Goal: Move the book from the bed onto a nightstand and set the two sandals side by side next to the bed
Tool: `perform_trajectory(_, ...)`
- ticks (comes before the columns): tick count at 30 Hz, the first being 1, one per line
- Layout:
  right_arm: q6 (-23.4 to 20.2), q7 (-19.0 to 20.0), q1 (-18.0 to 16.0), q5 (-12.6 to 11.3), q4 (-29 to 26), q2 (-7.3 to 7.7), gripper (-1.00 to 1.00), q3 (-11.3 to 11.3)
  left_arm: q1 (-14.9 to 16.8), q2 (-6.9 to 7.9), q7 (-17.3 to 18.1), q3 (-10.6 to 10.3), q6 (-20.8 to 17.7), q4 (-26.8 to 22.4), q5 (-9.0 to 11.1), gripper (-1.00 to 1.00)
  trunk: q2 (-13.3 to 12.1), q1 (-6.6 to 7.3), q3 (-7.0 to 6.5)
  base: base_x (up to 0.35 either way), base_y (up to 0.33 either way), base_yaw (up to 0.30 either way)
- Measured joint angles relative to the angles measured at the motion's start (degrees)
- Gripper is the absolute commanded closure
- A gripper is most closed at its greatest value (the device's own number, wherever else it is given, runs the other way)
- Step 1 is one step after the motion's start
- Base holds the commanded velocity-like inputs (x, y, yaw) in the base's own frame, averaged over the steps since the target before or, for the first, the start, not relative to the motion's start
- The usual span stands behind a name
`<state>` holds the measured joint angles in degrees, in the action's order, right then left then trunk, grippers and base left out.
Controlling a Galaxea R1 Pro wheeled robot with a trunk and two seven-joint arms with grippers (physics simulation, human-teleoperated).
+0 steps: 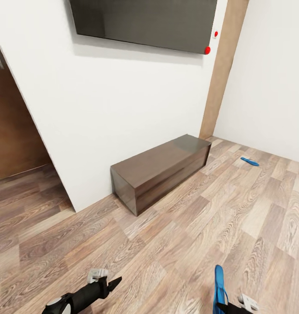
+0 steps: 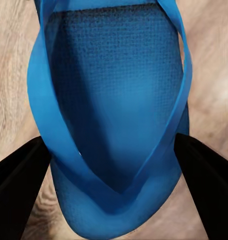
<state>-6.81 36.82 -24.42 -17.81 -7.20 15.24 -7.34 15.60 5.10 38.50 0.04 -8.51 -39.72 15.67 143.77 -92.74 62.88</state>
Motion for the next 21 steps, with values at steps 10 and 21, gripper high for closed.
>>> perform_trajectory(10, 0.0, 0.1, 0.0, 0.0, 0.1, -0.12, 1.0, -0.1, -0.1, 0.11, 0.0, -0.1, 0.8, 0.0, 0.0, -1.0, -0.1, 0.26, -2.22, 0.0, 0.0, 0.0)
perform_trajectory(21, 0.0, -0.1, 0.0, 0.0, 0.6, -0.05, 1.0, -0.1, -0.2, -0.08, 0.0, -0.1, 0.8, 0.0, 0.0, -1.0, -0.3, 0.54, -4.66, 0.0, 0.0, 0.0)
